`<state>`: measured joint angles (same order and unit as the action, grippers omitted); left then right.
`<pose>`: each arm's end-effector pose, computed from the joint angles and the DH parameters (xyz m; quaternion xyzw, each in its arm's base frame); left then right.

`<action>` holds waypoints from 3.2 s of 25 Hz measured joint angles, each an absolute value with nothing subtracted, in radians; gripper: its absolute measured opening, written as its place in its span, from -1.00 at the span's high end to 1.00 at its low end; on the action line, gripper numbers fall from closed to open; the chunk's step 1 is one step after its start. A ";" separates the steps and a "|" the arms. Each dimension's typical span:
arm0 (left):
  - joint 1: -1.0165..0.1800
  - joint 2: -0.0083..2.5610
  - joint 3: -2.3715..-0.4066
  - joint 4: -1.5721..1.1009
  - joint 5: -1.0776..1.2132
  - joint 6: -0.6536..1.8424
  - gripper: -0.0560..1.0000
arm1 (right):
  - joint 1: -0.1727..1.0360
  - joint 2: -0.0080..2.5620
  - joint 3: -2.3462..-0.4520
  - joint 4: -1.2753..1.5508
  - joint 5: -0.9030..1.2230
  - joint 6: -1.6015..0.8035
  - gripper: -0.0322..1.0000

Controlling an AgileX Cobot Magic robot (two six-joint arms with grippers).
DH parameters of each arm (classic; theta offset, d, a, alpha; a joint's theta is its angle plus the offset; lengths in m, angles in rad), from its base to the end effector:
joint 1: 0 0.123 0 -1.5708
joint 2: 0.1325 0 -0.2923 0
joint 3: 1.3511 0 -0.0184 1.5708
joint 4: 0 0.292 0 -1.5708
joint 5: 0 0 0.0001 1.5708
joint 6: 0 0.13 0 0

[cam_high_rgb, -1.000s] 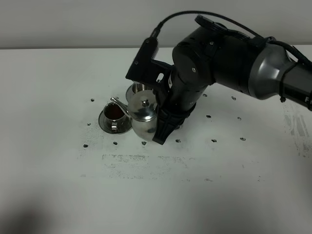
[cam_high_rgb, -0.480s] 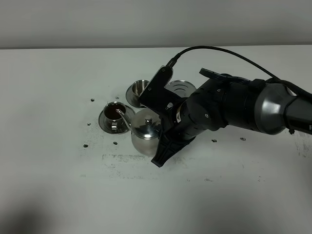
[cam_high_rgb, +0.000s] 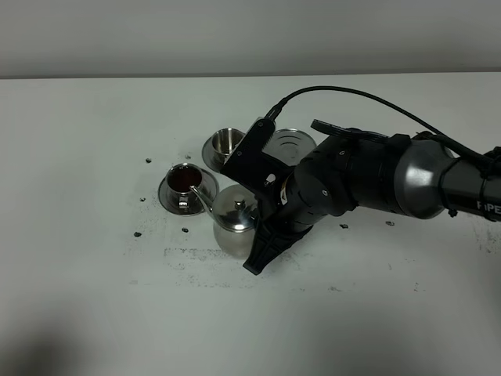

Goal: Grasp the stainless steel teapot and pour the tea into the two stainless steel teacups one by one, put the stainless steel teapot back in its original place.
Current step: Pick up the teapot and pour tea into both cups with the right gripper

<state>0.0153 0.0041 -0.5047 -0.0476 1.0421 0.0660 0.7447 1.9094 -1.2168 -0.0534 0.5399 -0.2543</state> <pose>0.0600 -0.0044 0.2830 0.0222 0.8477 -0.0023 0.5301 0.3236 0.2935 0.1140 -0.4851 0.8484 0.0335 0.2092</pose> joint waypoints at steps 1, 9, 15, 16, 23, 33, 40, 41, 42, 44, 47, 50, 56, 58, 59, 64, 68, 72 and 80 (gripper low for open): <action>0.015 0.004 -0.505 -0.048 1.042 0.066 0.44 | 0.745 1.909 -1.217 -0.053 0.540 -0.254 0.50; 0.015 0.004 -0.505 -0.048 1.042 0.066 0.44 | 0.735 1.911 -1.348 -0.095 0.727 -0.278 0.50; 0.015 0.004 -0.505 -0.048 1.042 0.066 0.44 | 0.634 1.915 -1.528 -0.107 0.818 -0.433 0.50; 0.015 0.004 -0.505 -0.048 1.042 0.066 0.44 | 0.618 1.918 -1.547 -0.110 0.825 -0.470 0.50; 0.015 0.004 -0.505 -0.048 1.042 0.066 0.44 | 0.552 1.994 -1.664 -0.140 0.863 -0.803 0.50; 0.015 0.004 -0.505 -0.048 1.042 0.066 0.44 | 0.541 2.171 -1.932 -0.231 0.973 -0.905 0.50; 0.015 0.004 -0.505 -0.048 1.042 0.066 0.44 | 0.528 2.207 -1.962 -0.273 0.988 -1.001 0.50; 0.015 0.004 -0.505 -0.048 1.042 0.066 0.44 | 0.528 2.210 -1.963 -0.278 0.988 -1.006 0.50; 0.015 0.004 -0.505 -0.048 1.042 0.066 0.44 | 0.528 2.215 -1.963 -0.282 0.988 -1.010 0.50; 0.015 0.004 -0.505 -0.048 1.042 0.066 0.44 | 0.528 2.222 -1.963 -0.290 0.988 -1.013 0.50; 0.015 0.004 -0.505 -0.048 1.042 0.066 0.44 | 0.528 2.232 -1.963 -0.316 0.987 -1.014 0.50; 0.015 0.004 -0.505 -0.048 1.042 0.066 0.44 | 0.531 2.235 -1.963 -0.345 0.987 -1.014 0.50; 0.015 0.004 -0.505 -0.048 1.042 0.066 0.44 | 0.554 2.235 -1.963 -0.400 0.979 -1.014 0.50; 0.015 0.004 -0.505 -0.048 1.042 0.066 0.44 | 0.562 2.235 -1.963 -0.415 0.976 -1.014 0.50; 0.015 0.004 -0.505 -0.048 1.042 0.066 0.44 | 0.563 2.235 -1.963 -0.423 0.975 -1.014 0.50; 0.015 0.004 -0.505 -0.048 1.042 0.066 0.44 | 0.572 2.245 -1.963 -0.452 0.960 -1.015 0.50; 0.015 0.004 -0.505 -0.048 1.042 0.066 0.44 | 0.572 2.248 -1.963 -0.474 0.949 -1.017 0.50; 0.015 0.004 -0.505 -0.048 1.042 0.066 0.44 | 0.573 2.248 -1.963 -0.502 0.947 -1.018 0.50; 0.015 0.004 -0.505 -0.048 1.042 0.066 0.44 | 0.589 2.248 -1.963 -0.533 0.945 -1.039 0.50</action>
<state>0.0153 0.0041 -0.5047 -0.0476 1.0421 0.0660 0.5887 2.2476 -1.9628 -0.5329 0.9452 -1.0394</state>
